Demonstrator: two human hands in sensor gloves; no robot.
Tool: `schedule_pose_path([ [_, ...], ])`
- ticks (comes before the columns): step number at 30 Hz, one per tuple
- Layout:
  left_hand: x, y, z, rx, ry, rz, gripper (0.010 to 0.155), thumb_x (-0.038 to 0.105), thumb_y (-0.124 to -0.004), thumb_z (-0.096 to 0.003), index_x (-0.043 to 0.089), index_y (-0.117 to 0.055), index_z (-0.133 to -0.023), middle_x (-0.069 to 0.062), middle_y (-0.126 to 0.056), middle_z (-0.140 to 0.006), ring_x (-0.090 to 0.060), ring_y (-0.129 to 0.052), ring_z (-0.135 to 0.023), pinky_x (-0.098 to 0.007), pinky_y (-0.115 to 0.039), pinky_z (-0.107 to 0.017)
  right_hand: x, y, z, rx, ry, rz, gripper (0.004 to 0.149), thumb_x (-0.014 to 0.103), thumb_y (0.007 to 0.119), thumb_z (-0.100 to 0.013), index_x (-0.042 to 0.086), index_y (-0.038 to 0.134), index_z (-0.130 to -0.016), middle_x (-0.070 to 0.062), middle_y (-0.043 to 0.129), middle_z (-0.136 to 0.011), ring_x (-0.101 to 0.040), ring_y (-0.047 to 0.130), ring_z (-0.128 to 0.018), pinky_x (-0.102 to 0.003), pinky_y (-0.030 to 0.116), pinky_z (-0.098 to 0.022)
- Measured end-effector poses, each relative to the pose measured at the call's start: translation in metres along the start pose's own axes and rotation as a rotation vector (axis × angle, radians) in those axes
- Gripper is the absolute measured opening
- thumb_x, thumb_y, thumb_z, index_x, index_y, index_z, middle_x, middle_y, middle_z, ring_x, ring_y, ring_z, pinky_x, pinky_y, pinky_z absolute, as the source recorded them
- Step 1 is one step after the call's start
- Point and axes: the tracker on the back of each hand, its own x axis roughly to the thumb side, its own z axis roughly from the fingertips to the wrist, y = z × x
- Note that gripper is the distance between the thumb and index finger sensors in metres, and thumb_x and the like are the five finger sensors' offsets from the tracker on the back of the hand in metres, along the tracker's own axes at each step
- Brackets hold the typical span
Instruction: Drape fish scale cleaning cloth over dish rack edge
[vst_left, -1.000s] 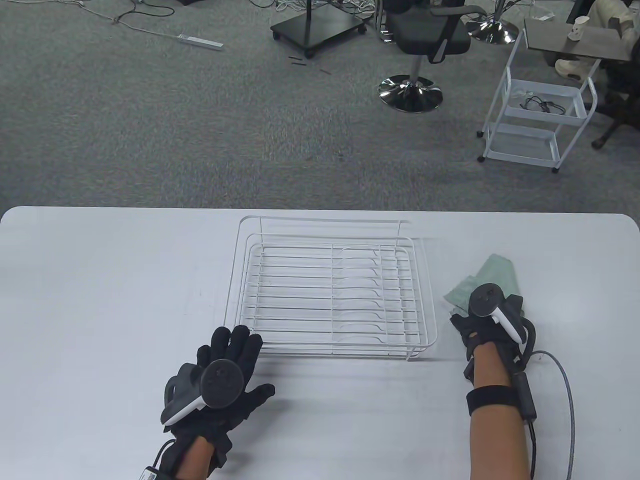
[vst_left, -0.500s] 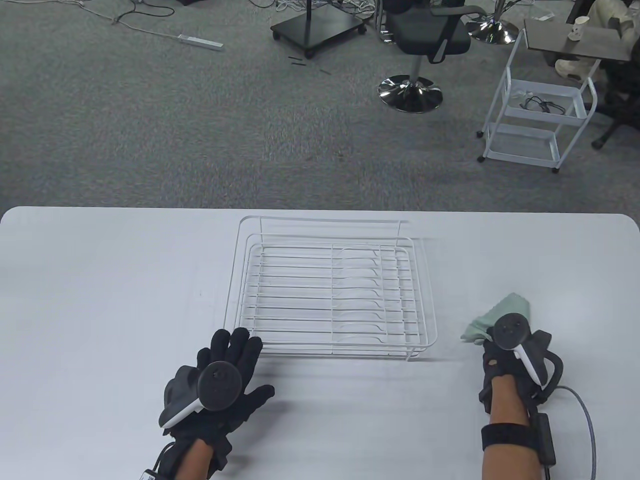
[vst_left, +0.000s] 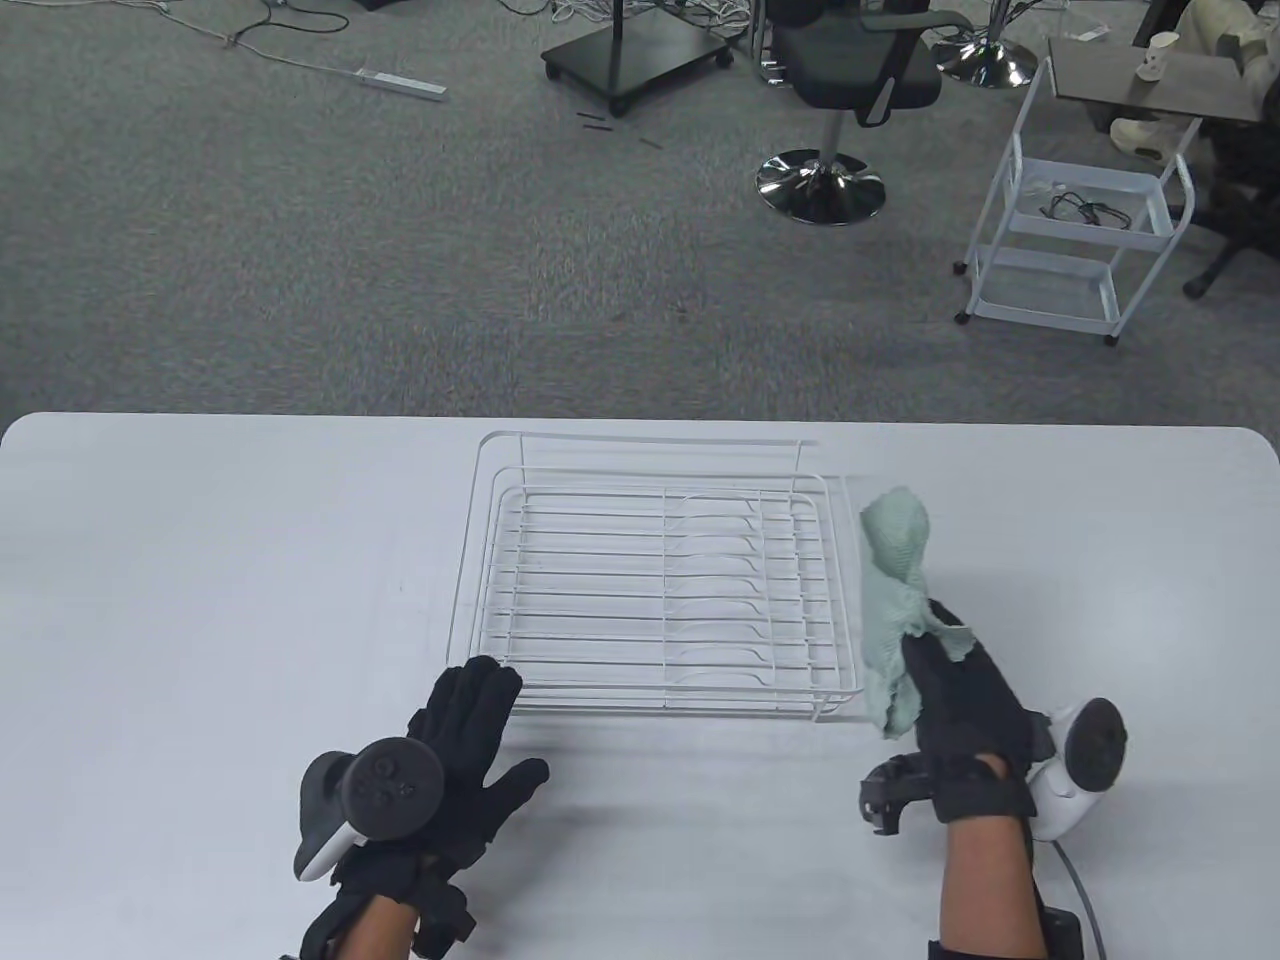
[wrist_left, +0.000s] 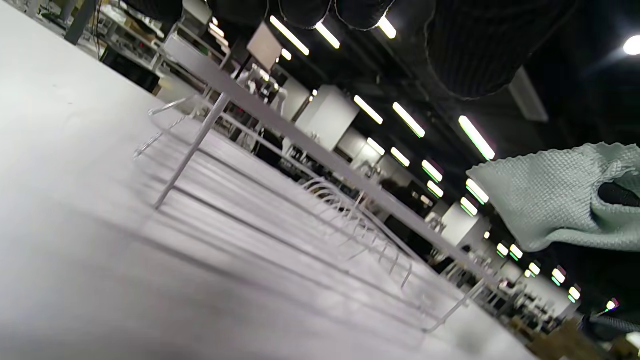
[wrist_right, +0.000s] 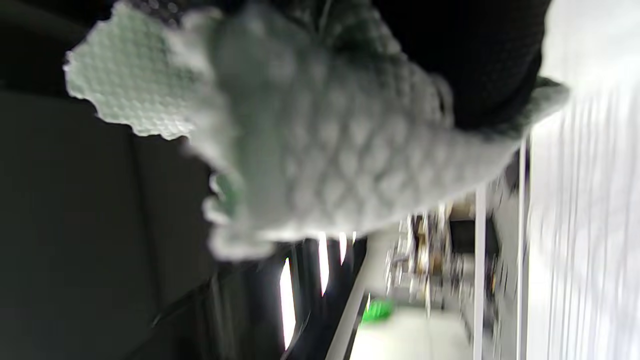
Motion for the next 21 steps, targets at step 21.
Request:
schedule_pose_path([
  [21,0.011,-0.011,0.003,0.269,0.039,0.128,0.09,0.063,-0.08,-0.0498,0.032,-0.035,-0.121,-0.015,-0.035,-0.122,-0.047,-0.042,-0.109,-0.067,-0.046,-0.078,-0.029,0.117,0.024,0.666,0.126,0.175,0.039,0.025,0.082,-0.058,0.019,0.078,-0.096,-0.013,0.085,-0.091,-0.04,0.085,-0.079,-0.057,0.077,-0.057],
])
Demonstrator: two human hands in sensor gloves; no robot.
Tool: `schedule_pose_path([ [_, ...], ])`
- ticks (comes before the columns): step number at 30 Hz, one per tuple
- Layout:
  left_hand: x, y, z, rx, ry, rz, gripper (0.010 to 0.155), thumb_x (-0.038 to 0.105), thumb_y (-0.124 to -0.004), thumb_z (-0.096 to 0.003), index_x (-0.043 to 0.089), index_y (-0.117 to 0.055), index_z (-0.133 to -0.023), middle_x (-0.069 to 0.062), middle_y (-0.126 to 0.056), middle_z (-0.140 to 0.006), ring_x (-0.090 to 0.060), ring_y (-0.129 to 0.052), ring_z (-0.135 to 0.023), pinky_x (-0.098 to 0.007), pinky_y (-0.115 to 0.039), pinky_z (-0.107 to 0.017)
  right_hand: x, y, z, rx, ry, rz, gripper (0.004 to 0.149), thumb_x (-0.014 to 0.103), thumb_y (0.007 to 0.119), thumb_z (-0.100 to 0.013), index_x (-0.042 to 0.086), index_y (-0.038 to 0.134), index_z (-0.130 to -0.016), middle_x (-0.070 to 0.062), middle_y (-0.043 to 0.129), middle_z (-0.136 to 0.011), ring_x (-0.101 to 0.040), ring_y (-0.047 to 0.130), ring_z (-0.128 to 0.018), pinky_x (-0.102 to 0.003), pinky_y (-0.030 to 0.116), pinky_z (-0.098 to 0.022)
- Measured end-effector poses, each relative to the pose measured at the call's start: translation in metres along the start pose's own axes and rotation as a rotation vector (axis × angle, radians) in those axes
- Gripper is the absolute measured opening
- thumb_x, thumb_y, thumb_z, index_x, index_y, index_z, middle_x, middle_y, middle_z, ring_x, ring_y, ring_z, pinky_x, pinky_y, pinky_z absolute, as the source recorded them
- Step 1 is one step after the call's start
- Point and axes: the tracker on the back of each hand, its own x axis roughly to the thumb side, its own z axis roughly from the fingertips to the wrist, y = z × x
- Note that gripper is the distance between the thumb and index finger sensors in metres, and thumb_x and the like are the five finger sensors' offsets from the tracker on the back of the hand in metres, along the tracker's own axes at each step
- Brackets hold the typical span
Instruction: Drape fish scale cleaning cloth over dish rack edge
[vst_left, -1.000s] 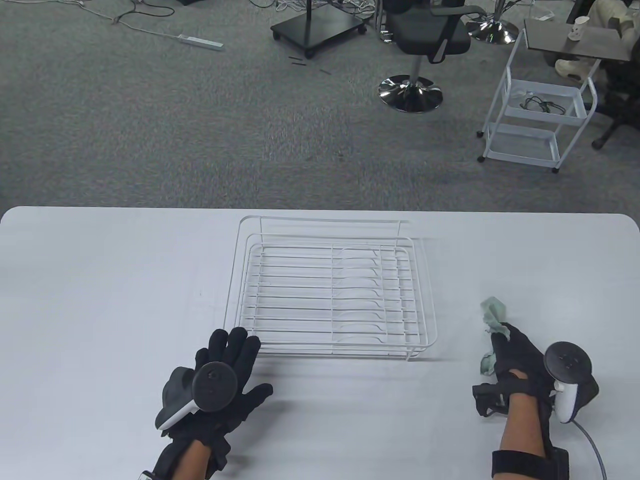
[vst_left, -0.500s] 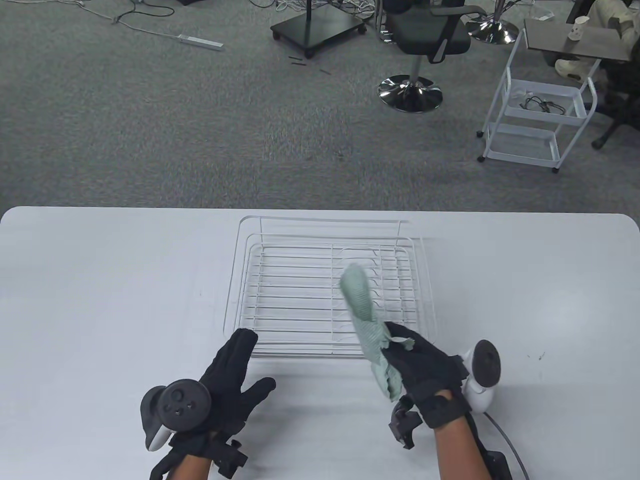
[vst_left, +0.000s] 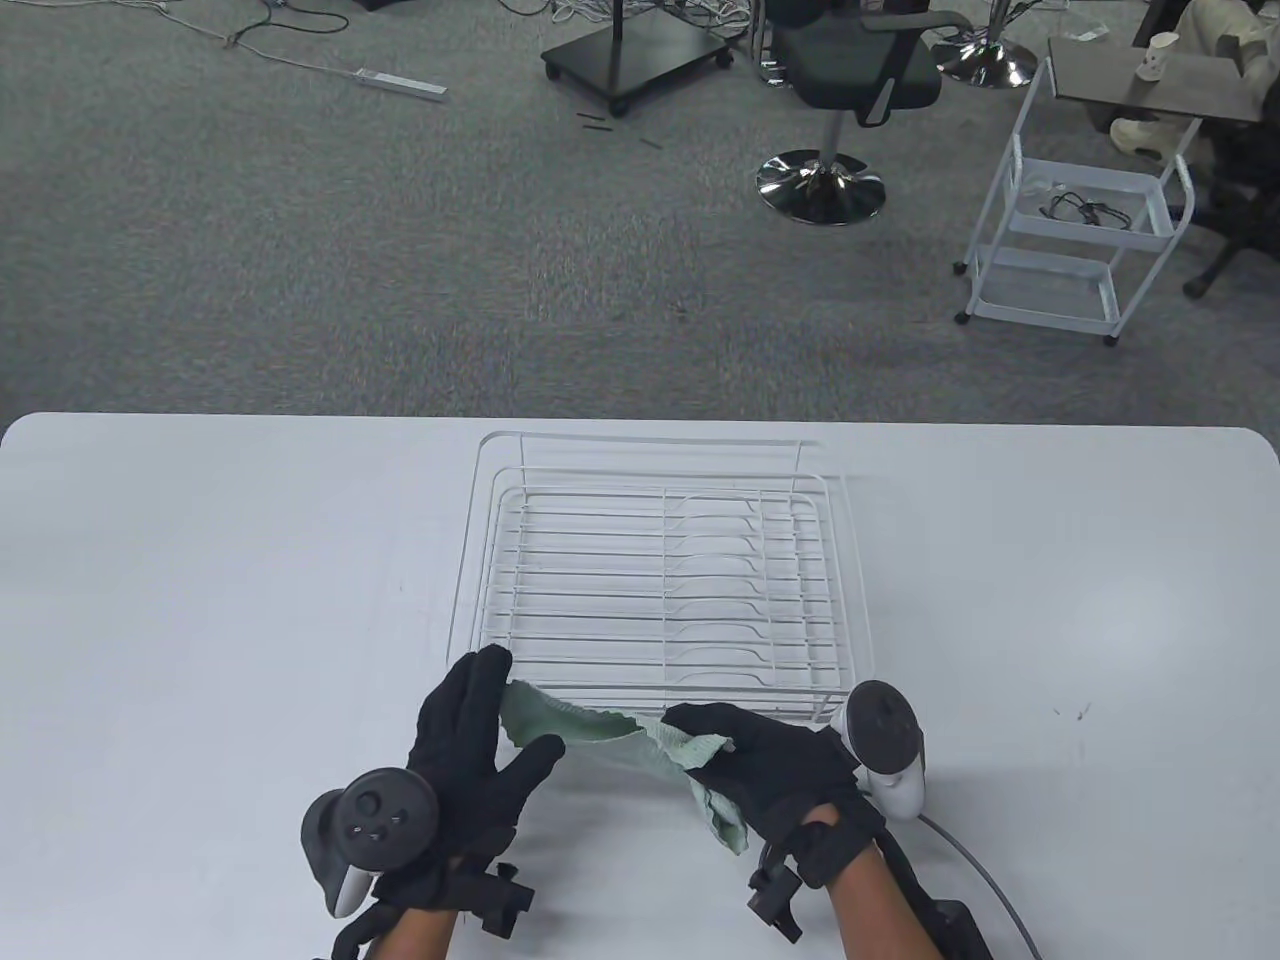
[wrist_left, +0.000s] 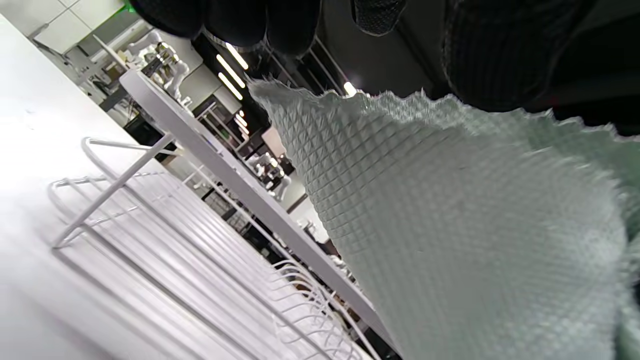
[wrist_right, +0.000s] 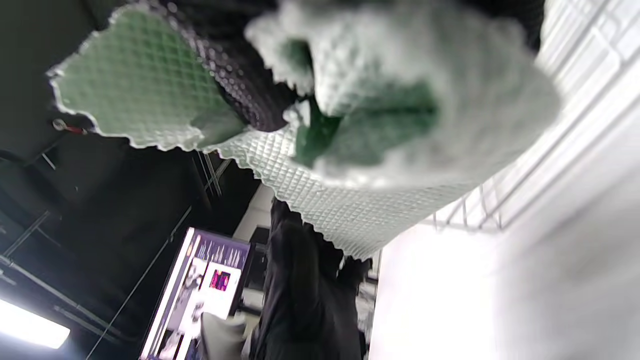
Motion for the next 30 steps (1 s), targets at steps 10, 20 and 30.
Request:
schedule_pose_path([
  [10,0.012,-0.012,-0.003,-0.122,-0.064,0.026,0.043,0.046,-0.085,-0.053,0.028,-0.091,-0.092,-0.006,-0.065,-0.116,-0.044,-0.053,-0.112,-0.072,-0.046,-0.077,-0.001,0.02,-0.004,0.103,0.0,-0.067,0.038,0.035,0.08,-0.06,0.024,0.079,-0.096,-0.015,0.086,-0.09,-0.046,0.086,-0.078,-0.06,0.077,-0.056],
  [20,0.021,0.001,-0.004,-0.105,-0.116,-0.127,0.044,0.047,-0.086,-0.0509,0.022,-0.094,-0.087,-0.006,-0.079,-0.108,-0.042,-0.07,-0.106,-0.069,-0.054,-0.076,0.014,0.007,0.005,-0.172,-0.092,-0.087,0.036,0.043,0.079,-0.061,0.022,0.09,-0.087,-0.012,0.094,-0.084,-0.043,0.09,-0.076,-0.058,0.079,-0.054],
  [30,0.004,0.026,-0.003,-0.091,-0.071,-0.159,0.045,0.041,-0.086,-0.0532,0.022,-0.088,-0.093,-0.006,-0.076,-0.109,-0.042,-0.069,-0.107,-0.068,-0.056,-0.076,0.022,-0.017,0.016,-0.186,-0.134,-0.204,0.035,0.027,0.082,-0.06,0.027,0.08,-0.095,-0.011,0.095,-0.084,-0.044,0.091,-0.077,-0.062,0.076,-0.058],
])
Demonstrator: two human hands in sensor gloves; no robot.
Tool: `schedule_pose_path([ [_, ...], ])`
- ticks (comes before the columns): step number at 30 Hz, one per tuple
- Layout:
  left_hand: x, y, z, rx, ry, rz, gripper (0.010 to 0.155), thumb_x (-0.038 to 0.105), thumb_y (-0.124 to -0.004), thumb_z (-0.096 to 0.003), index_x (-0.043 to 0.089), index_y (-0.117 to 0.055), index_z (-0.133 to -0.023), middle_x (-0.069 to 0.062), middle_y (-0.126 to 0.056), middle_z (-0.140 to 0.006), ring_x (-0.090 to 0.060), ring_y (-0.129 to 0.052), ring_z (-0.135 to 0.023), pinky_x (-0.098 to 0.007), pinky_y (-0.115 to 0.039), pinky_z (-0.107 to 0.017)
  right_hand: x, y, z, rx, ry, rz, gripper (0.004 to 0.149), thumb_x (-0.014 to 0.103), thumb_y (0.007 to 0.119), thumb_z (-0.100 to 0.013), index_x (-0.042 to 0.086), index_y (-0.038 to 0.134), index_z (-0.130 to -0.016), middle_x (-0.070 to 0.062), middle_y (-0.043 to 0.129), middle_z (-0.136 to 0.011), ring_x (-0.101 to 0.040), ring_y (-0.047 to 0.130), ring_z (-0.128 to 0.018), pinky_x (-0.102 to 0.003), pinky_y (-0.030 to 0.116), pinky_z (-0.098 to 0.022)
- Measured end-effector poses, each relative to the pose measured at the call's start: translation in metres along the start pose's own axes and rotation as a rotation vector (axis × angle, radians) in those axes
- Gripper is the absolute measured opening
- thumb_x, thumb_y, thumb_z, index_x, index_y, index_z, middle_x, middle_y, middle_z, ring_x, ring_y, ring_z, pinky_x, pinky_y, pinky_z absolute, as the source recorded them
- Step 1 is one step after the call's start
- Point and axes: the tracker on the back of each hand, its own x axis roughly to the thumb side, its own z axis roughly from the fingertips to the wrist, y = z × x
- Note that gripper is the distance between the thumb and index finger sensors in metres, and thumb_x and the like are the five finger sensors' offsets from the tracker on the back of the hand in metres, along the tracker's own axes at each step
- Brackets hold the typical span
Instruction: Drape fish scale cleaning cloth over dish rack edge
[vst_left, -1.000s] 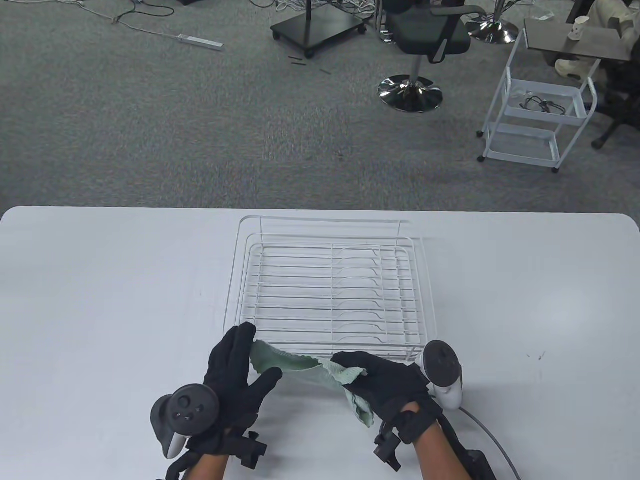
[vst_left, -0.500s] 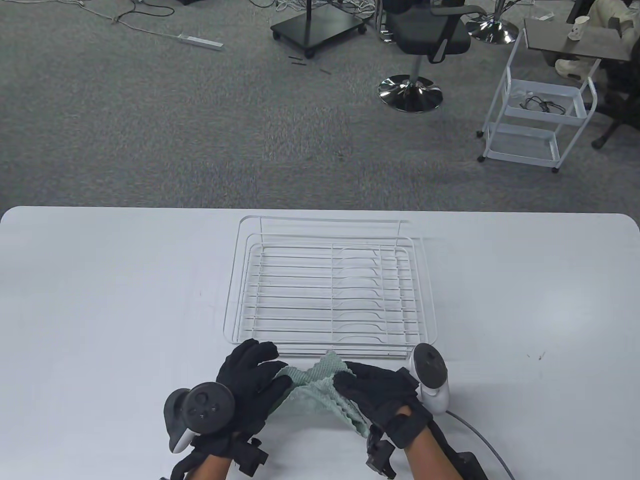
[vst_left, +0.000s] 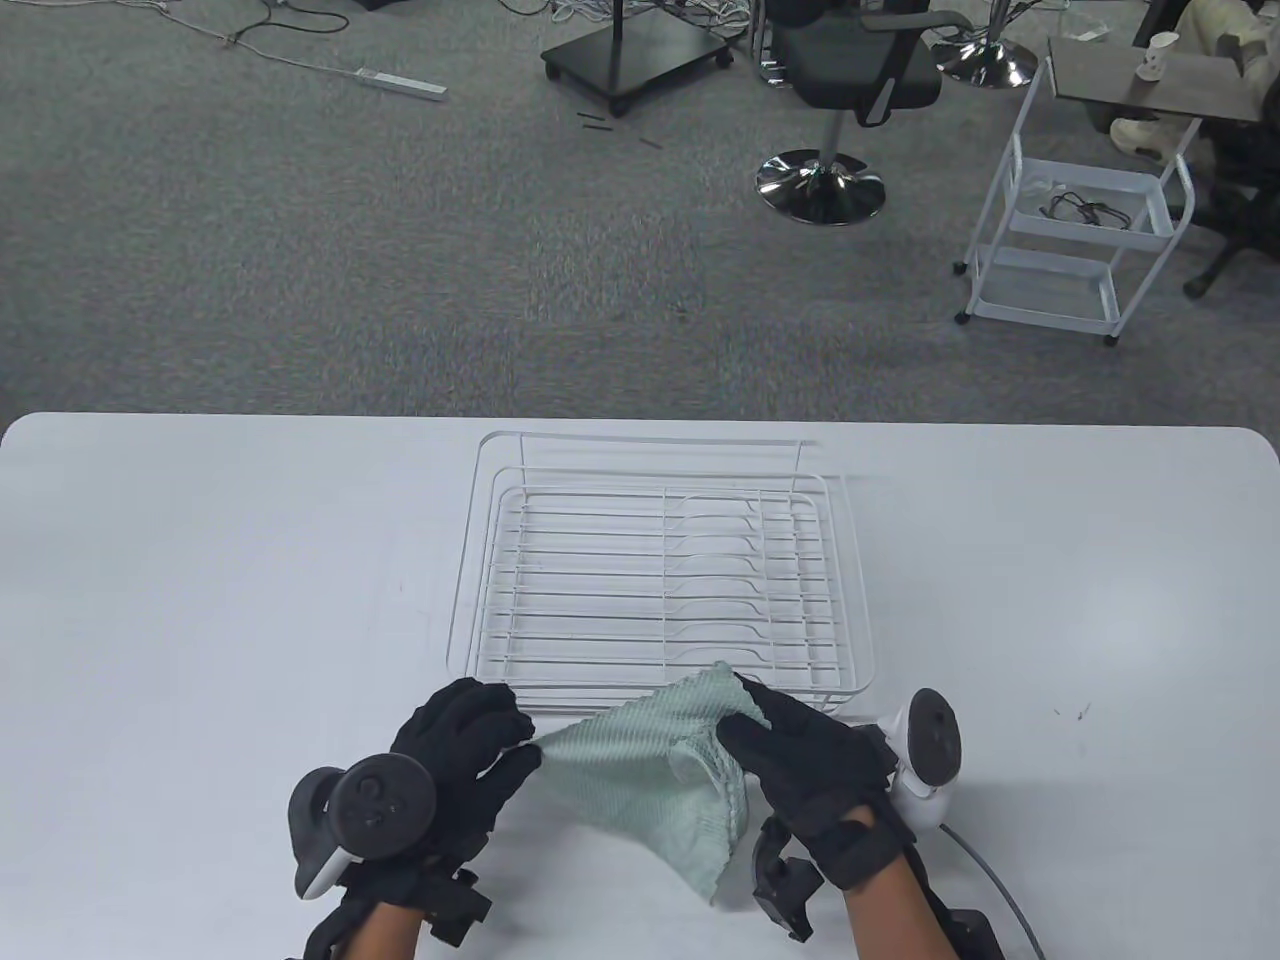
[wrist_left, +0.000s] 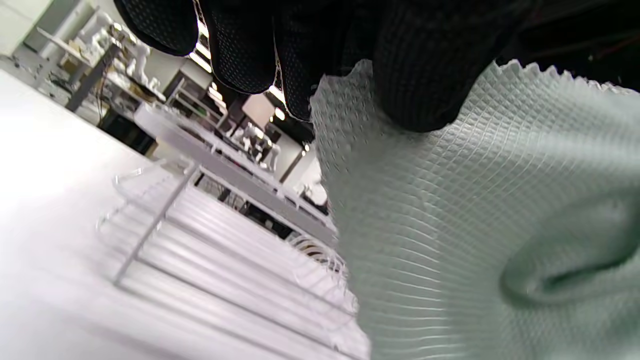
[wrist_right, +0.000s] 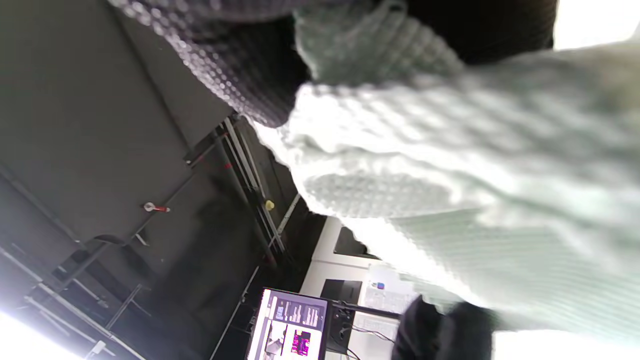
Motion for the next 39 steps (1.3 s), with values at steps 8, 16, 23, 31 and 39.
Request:
schedule_pose_path([
  [8,0.003,0.029,0.015,0.235,-0.032,0.029,0.043,0.041,-0.083,-0.0548,0.025,-0.086,-0.095,-0.005,-0.076,-0.109,-0.041,-0.068,-0.108,-0.068,-0.056,-0.076,-0.007,-0.002,0.005,-0.015,0.111,-0.085,0.033,0.045,0.084,-0.06,0.026,0.091,-0.085,-0.013,0.085,-0.096,-0.051,0.076,-0.088,-0.068,0.061,-0.066],
  [16,0.042,0.063,0.001,0.276,-0.131,-0.234,0.043,0.045,-0.085,-0.0526,0.025,-0.091,-0.09,-0.005,-0.075,-0.11,-0.041,-0.065,-0.11,-0.069,-0.054,-0.077,0.053,-0.007,0.018,-0.114,-0.035,0.469,0.033,0.04,0.086,-0.059,0.03,0.088,-0.09,-0.017,0.066,-0.111,-0.056,0.05,-0.101,-0.073,0.042,-0.071],
  [23,0.07,0.081,-0.008,0.352,-0.174,-0.352,0.041,0.042,-0.084,-0.052,0.026,-0.09,-0.09,-0.004,-0.076,-0.11,-0.04,-0.065,-0.111,-0.069,-0.055,-0.077,0.04,-0.011,0.019,-0.085,0.073,-0.013,0.032,0.034,0.086,-0.06,0.02,0.09,-0.089,-0.017,0.094,-0.084,-0.045,0.09,-0.076,-0.065,0.067,-0.064],
  [31,0.09,0.114,-0.026,0.554,-0.095,-0.557,0.041,0.039,-0.081,-0.0511,0.03,-0.088,-0.09,-0.003,-0.1,-0.081,-0.036,-0.099,-0.081,-0.063,-0.074,-0.067,0.023,0.046,0.011,0.062,0.137,0.176,0.034,0.034,0.077,-0.062,0.02,0.083,-0.093,-0.007,0.106,-0.057,-0.008,0.104,-0.012,-0.037,0.096,-0.019],
  [39,0.093,0.118,-0.025,0.563,-0.076,-0.576,0.041,0.039,-0.081,-0.0507,0.03,-0.088,-0.09,-0.001,-0.1,-0.077,-0.033,-0.099,-0.079,-0.062,-0.073,-0.067,-0.001,0.067,0.009,0.349,0.265,-0.131,0.035,0.033,0.067,-0.066,0.026,0.073,-0.1,-0.031,0.035,-0.115,-0.066,0.061,-0.093,-0.077,0.081,-0.046],
])
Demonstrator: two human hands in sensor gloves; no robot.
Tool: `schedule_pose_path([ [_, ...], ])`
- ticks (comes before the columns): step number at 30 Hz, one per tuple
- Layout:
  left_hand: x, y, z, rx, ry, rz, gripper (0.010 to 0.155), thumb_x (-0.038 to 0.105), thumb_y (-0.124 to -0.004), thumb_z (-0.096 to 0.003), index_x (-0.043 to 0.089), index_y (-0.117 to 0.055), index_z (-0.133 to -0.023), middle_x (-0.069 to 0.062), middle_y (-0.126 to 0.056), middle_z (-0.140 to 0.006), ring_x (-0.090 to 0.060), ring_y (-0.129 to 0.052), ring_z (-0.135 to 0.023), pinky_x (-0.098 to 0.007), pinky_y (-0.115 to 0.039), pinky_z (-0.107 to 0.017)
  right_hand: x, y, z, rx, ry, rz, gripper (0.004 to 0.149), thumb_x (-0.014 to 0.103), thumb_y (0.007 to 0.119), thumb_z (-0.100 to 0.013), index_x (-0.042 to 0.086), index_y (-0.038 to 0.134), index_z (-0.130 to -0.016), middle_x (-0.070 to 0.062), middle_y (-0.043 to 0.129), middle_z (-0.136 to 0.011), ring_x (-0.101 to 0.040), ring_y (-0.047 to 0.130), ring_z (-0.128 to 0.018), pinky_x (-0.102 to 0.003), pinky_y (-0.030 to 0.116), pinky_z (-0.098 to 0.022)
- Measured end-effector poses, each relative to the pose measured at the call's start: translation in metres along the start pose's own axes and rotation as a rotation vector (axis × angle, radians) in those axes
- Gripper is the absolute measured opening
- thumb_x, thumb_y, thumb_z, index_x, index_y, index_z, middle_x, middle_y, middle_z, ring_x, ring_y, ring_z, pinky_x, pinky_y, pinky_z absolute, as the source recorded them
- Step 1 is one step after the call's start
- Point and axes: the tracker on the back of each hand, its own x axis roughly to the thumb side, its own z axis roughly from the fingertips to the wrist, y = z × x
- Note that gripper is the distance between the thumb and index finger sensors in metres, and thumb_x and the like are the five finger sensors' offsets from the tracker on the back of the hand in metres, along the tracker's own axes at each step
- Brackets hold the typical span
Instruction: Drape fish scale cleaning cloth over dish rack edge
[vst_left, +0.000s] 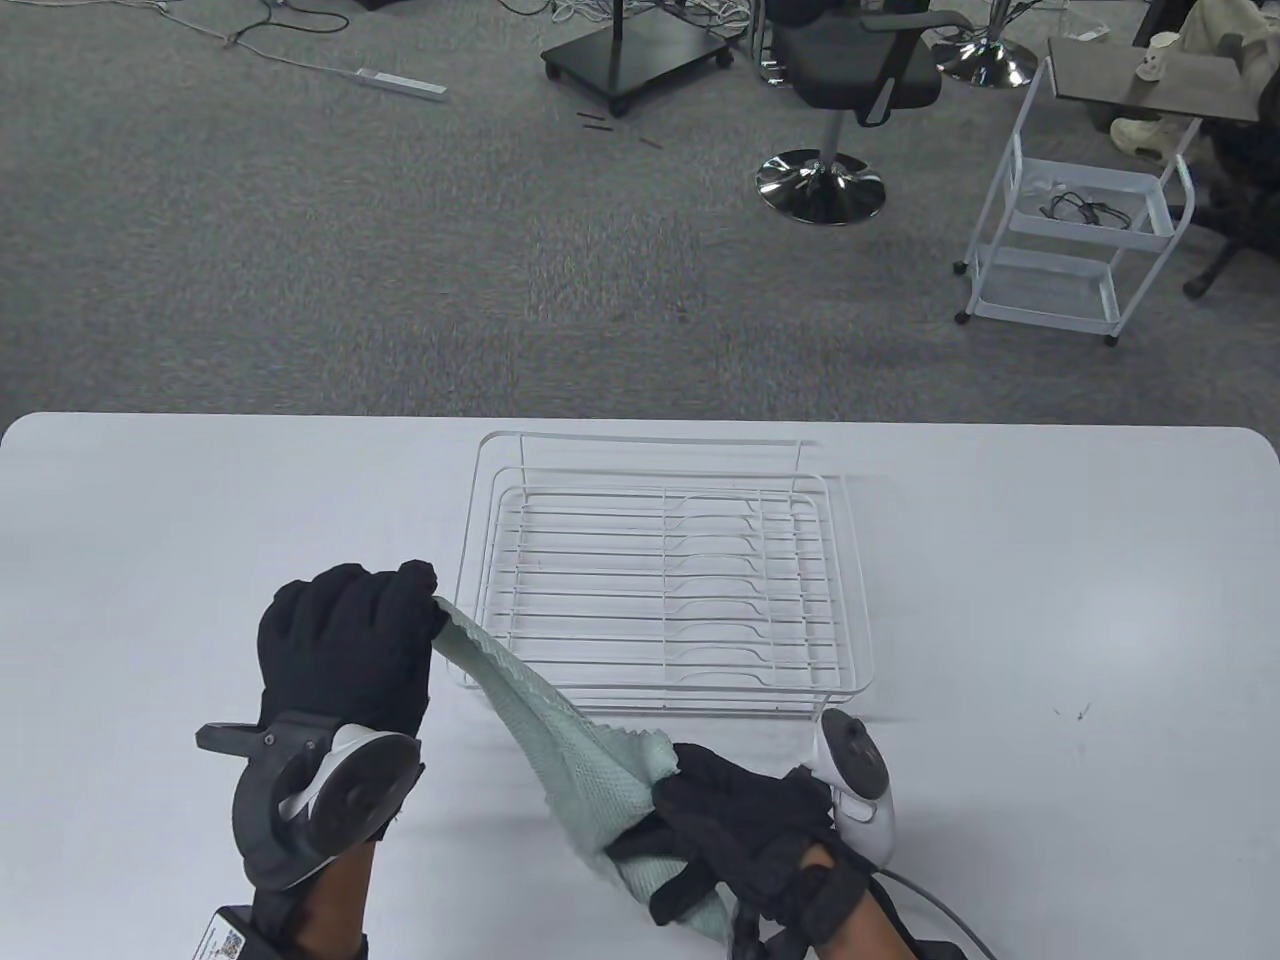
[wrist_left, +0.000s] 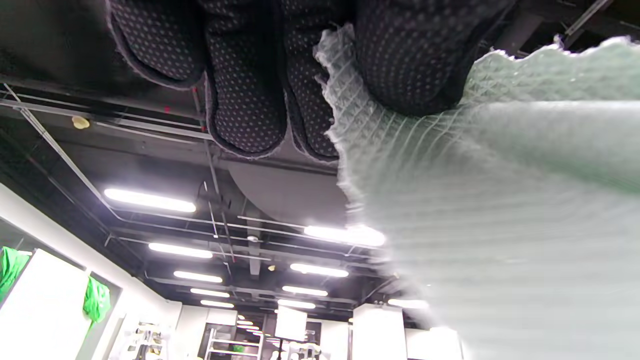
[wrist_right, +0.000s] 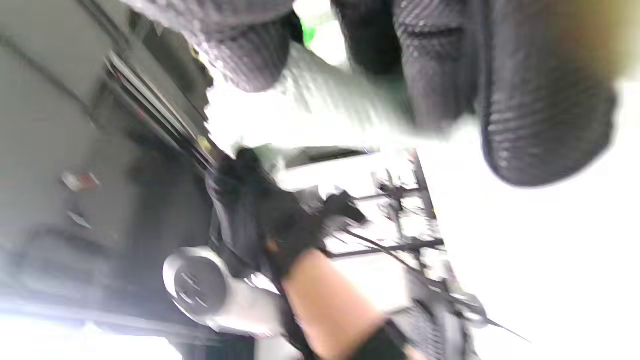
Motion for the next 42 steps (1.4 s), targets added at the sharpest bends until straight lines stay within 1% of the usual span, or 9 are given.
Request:
schedule_pose_path([
  [1,0.001,-0.003,0.001,-0.008,-0.013,0.024,0.041,0.039,-0.081,-0.0508,0.029,-0.088,-0.09,-0.002,-0.1,-0.077,-0.033,-0.099,-0.079,-0.062,-0.073,-0.067,-0.008,0.001,-0.003,0.045,-0.028,0.012,0.035,0.032,0.066,-0.067,0.026,0.071,-0.101,-0.028,0.025,-0.117,-0.07,0.034,-0.096,-0.087,0.057,-0.047],
  [5,0.001,-0.013,0.005,-0.04,-0.005,0.035,0.041,0.039,-0.081,-0.0515,0.029,-0.088,-0.09,-0.002,-0.1,-0.078,-0.033,-0.099,-0.079,-0.062,-0.073,-0.067,-0.019,-0.007,-0.006,0.01,-0.03,-0.038,0.035,0.035,0.066,-0.067,0.027,0.072,-0.1,-0.026,0.023,-0.118,-0.063,0.019,-0.101,-0.088,0.025,-0.052],
  [8,-0.003,-0.015,0.007,-0.08,-0.014,0.04,0.041,0.041,-0.082,-0.0519,0.029,-0.088,-0.09,-0.001,-0.099,-0.08,-0.032,-0.096,-0.084,-0.062,-0.071,-0.069,0.003,-0.021,0.006,-0.162,-0.069,0.11,0.034,0.036,0.07,-0.065,0.024,0.077,-0.097,-0.028,0.051,-0.112,-0.059,0.053,-0.098,-0.075,0.051,-0.065],
  [14,-0.003,-0.028,0.007,-0.235,-0.086,0.075,0.042,0.044,-0.083,-0.0513,0.029,-0.091,-0.09,-0.004,-0.087,-0.099,-0.037,-0.079,-0.102,-0.065,-0.062,-0.074,0.058,-0.045,0.039,-0.551,-0.132,0.686,0.034,0.036,0.076,-0.064,0.024,0.083,-0.094,-0.025,0.06,-0.109,-0.059,0.057,-0.096,-0.074,0.053,-0.065],
  [18,0.011,-0.051,-0.003,-0.292,-0.111,0.046,0.042,0.044,-0.084,-0.0514,0.029,-0.091,-0.09,-0.004,-0.082,-0.104,-0.037,-0.073,-0.107,-0.065,-0.06,-0.076,0.071,-0.061,0.036,-0.688,-0.043,0.888,0.034,0.036,0.077,-0.063,0.023,0.084,-0.093,-0.025,0.06,-0.11,-0.059,0.053,-0.098,-0.075,0.05,-0.066],
  [27,0.03,-0.144,-0.036,-0.503,-0.126,-0.031,0.042,0.045,-0.085,-0.0513,0.029,-0.092,-0.09,-0.004,-0.078,-0.108,-0.038,-0.069,-0.11,-0.066,-0.057,-0.077,0.056,-0.126,-0.011,-0.775,0.262,1.051,0.034,0.033,0.078,-0.062,0.019,0.086,-0.092,-0.027,0.059,-0.11,-0.061,0.051,-0.098,-0.075,0.046,-0.067],
  [35,0.037,-0.194,-0.056,-0.621,-0.122,-0.052,0.052,0.047,-0.086,-0.0513,0.029,-0.085,-0.099,-0.004,-0.076,-0.11,-0.038,-0.068,-0.11,-0.067,-0.055,-0.078,0.043,-0.158,-0.043,-0.755,0.474,1.138,0.039,0.031,0.079,-0.062,0.012,0.081,-0.097,-0.028,0.056,-0.111,-0.059,0.05,-0.099,-0.074,0.045,-0.068],
  [38,0.033,-0.192,-0.057,-0.592,-0.099,-0.068,0.057,0.045,-0.084,-0.0529,0.029,-0.077,-0.107,-0.003,-0.074,-0.112,-0.037,-0.069,-0.11,-0.065,-0.056,-0.078,0.051,-0.163,-0.04,-0.821,0.388,1.215,0.053,0.034,0.077,-0.063,0.01,0.062,-0.108,-0.027,0.046,-0.113,-0.059,0.045,-0.1,-0.074,0.044,-0.068],
  [42,0.018,-0.166,-0.051,-0.573,-0.072,-0.065,0.054,0.043,-0.083,-0.054,0.028,-0.078,-0.106,-0.004,-0.075,-0.111,-0.038,-0.07,-0.108,-0.065,-0.058,-0.077,0.071,-0.164,-0.013,-0.732,0.282,1.308,0.057,0.035,0.075,-0.063,0.012,0.054,-0.111,-0.021,0.04,-0.117,-0.055,0.035,-0.104,-0.075,0.041,-0.069],
])
